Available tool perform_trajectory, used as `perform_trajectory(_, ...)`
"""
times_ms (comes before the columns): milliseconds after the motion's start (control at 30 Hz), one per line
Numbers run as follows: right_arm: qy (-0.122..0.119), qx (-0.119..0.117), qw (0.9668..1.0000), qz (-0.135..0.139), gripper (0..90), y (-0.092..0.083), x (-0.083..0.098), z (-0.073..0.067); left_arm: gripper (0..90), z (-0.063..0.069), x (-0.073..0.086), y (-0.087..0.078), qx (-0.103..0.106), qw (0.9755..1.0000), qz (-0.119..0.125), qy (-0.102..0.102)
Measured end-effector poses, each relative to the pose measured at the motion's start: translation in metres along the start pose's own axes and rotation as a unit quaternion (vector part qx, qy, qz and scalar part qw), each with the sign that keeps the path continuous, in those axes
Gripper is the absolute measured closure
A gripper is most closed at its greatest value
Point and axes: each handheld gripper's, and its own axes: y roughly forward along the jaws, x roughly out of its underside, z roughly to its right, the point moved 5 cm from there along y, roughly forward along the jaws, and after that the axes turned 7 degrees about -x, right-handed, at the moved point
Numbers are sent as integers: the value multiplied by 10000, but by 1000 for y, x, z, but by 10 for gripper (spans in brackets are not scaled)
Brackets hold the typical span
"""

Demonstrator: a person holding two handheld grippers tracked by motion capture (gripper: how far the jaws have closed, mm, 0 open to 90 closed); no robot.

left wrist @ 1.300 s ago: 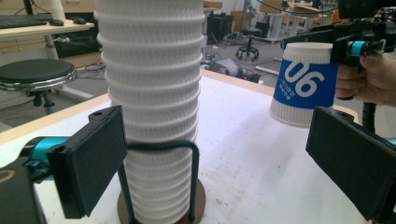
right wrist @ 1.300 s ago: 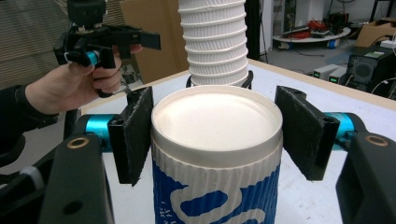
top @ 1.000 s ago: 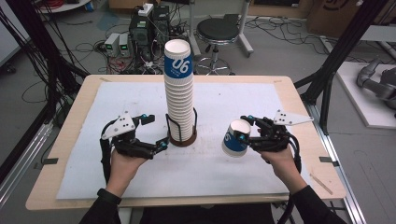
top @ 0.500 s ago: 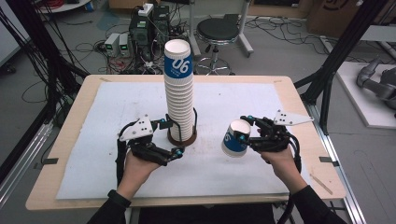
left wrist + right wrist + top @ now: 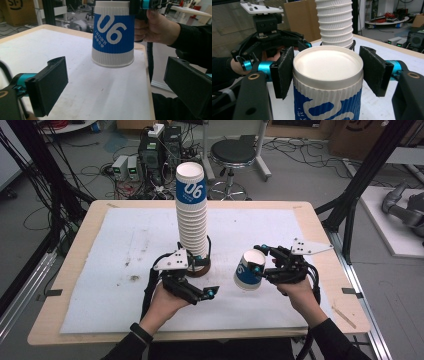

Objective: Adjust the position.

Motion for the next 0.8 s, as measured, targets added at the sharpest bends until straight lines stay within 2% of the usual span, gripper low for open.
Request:
perform_trajectory(367, -134, -161, 9998, -32, 321, 6, 0, -8, 53, 3, 4, 33, 164, 9997, -174, 16)
perform_trajectory(800, -192, -384, 9990, -89, 321, 15, 2, -18, 54, 14, 7, 63, 412, 9990, -199, 21)
